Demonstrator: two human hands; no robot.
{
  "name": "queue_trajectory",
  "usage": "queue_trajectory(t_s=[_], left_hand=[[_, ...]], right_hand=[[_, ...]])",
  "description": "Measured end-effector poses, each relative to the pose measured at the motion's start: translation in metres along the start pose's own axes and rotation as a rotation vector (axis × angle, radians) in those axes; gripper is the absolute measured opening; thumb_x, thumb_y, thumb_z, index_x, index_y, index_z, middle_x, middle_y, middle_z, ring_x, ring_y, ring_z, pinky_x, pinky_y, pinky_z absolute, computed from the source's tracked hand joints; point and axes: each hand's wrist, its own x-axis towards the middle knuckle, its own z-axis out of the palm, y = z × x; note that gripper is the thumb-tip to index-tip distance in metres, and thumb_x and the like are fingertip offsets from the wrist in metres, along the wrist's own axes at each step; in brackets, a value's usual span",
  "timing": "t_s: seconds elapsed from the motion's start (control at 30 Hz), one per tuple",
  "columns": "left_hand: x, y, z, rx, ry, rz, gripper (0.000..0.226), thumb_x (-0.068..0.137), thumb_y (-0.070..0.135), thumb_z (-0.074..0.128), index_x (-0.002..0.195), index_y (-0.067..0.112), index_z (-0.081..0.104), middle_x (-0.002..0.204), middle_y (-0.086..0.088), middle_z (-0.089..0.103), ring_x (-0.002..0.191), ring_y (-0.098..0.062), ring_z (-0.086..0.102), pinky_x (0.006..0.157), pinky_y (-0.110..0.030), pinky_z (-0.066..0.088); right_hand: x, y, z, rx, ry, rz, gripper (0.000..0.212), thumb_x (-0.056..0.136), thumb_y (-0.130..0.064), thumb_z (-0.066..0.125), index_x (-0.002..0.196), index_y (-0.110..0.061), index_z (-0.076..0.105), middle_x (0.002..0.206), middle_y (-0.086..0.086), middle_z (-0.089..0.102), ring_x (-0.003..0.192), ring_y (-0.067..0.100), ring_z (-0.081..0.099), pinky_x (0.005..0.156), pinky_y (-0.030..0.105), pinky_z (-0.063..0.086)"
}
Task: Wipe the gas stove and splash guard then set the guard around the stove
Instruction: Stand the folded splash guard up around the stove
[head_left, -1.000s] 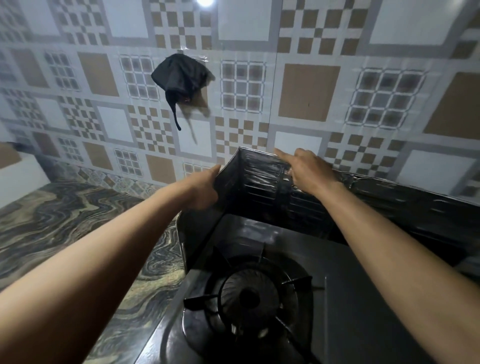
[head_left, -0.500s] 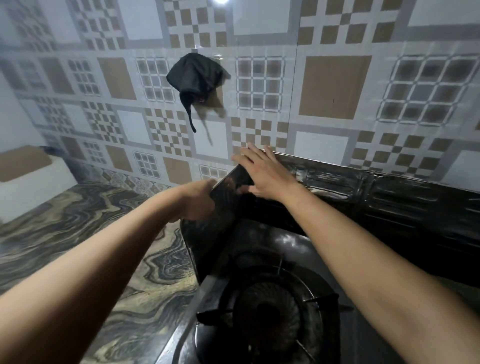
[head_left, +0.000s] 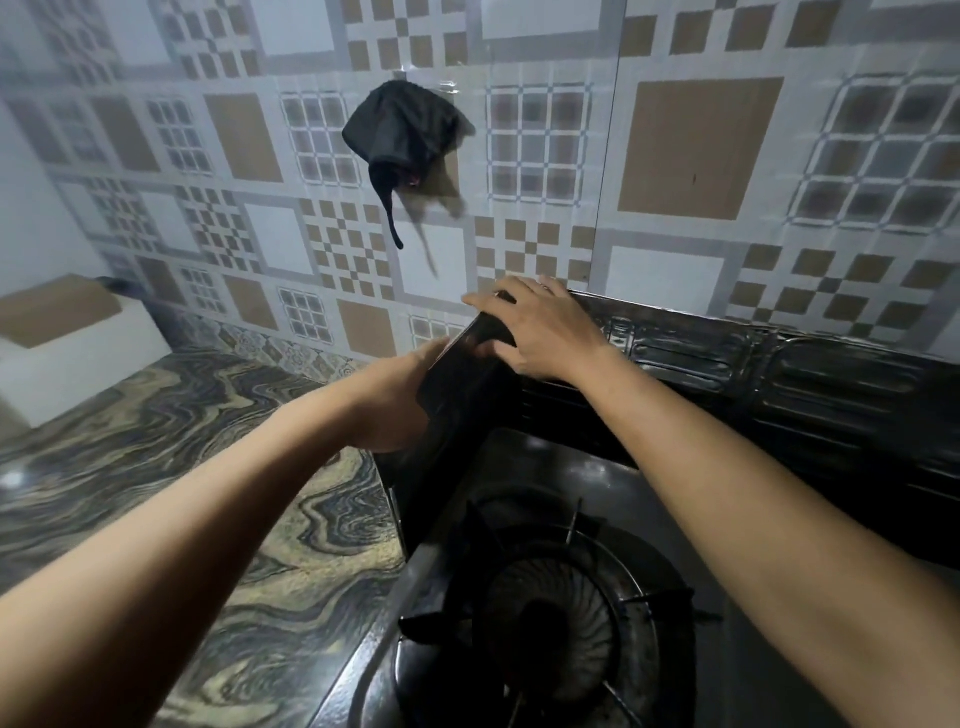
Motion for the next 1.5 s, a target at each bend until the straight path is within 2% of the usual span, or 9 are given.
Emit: queue_trajectory(t_s=[0.17,0.3,0.4,0.53,0.73,0.97,1.17,1.33,1.5], left_hand=[[0.002,0.004,-0.004,-0.146,-0.039,-0.016,0.054,0.081,0.000,0.064,0.129,0.019,0.049,0.094,0.002,0.066,0.069,-0.002,0.062,0.054,-0.013,0.045],[0.009,0.005,-0.011,-0.016,-0.048,-0.106,0.097,0.078,0.002,0.055,0.157,0.030,0.007,0.147,-0.012,0.049,0.122,-0.030,0.055,0.098,-0.044,0.050],[0.009,0.010,-0.010,0.042,-0.046,-0.078,0.097,0.082,-0.006,0.047,0.158,0.030,-0.002,0.156,-0.010,0.038,0.135,-0.029,0.044,0.107,-0.040,0.041],[0.007,0.014,-0.004,0.081,-0.034,-0.059,0.093,0.086,-0.005,0.045,0.158,0.028,-0.005,0.153,-0.010,0.043,0.132,-0.028,0.048,0.094,-0.027,0.036],[0.017,0.017,-0.006,0.047,-0.026,-0.102,0.093,0.085,0.002,0.050,0.158,0.026,-0.003,0.155,-0.013,0.039,0.128,-0.034,0.051,0.086,-0.032,0.042],[0.041,0.028,-0.009,0.019,-0.035,-0.130,0.084,0.085,0.019,0.063,0.155,0.022,0.018,0.150,-0.013,0.044,0.123,-0.033,0.055,0.087,-0.034,0.050],[0.061,0.031,-0.004,0.078,0.023,-0.055,0.092,0.082,0.001,0.053,0.158,0.026,0.006,0.145,-0.017,0.050,0.127,-0.035,0.050,0.100,-0.041,0.043],[0.069,0.031,-0.001,0.094,0.081,-0.025,0.094,0.082,-0.005,0.050,0.158,0.024,0.002,0.143,-0.019,0.051,0.126,-0.037,0.050,0.102,-0.042,0.044],[0.075,0.038,0.006,0.121,0.092,0.008,0.100,0.084,-0.006,0.051,0.157,0.027,-0.010,0.140,-0.021,0.053,0.124,-0.037,0.052,0.098,-0.039,0.045]], right_hand=[[0.002,-0.004,0.002,-0.017,0.071,0.032,0.062,0.092,-0.045,0.060,0.148,-0.034,0.036,0.143,0.004,0.051,0.134,0.026,0.045,0.108,0.050,0.036],[0.005,0.000,0.007,0.031,0.008,-0.042,0.075,0.092,-0.043,0.062,0.154,-0.027,0.023,0.157,0.003,0.036,0.145,0.021,0.032,0.119,0.049,0.021],[0.001,0.004,0.009,-0.038,0.022,-0.079,0.079,0.087,-0.042,0.069,0.152,-0.022,0.029,0.155,0.007,0.038,0.144,0.025,0.033,0.119,0.049,0.024],[-0.004,0.003,0.020,-0.056,0.132,-0.092,0.081,0.081,-0.038,0.076,0.149,-0.018,0.036,0.151,0.010,0.044,0.141,0.027,0.039,0.117,0.049,0.029],[-0.010,0.010,0.007,0.036,0.030,-0.084,0.096,0.089,-0.032,0.070,0.157,-0.017,0.005,0.162,0.017,0.021,0.150,0.030,0.018,0.123,0.044,0.012],[-0.064,0.051,-0.008,-0.345,0.057,-0.132,0.055,0.089,-0.003,0.054,0.143,-0.005,0.045,0.151,0.025,0.040,0.141,0.038,0.037,0.116,0.056,0.027],[-0.083,0.063,0.003,-0.586,-0.069,-0.002,0.059,0.096,-0.008,0.017,0.155,-0.004,0.012,0.162,0.022,0.004,0.151,0.037,0.004,0.119,0.057,-0.002],[-0.076,0.073,0.027,-0.592,-0.046,0.063,0.059,0.099,-0.008,0.021,0.155,-0.004,-0.001,0.162,0.022,-0.008,0.150,0.037,-0.007,0.119,0.057,-0.004],[-0.073,0.073,0.036,-0.621,-0.011,-0.017,0.056,0.100,-0.010,0.017,0.154,0.000,0.008,0.161,0.025,-0.001,0.150,0.037,-0.001,0.120,0.057,0.005]])
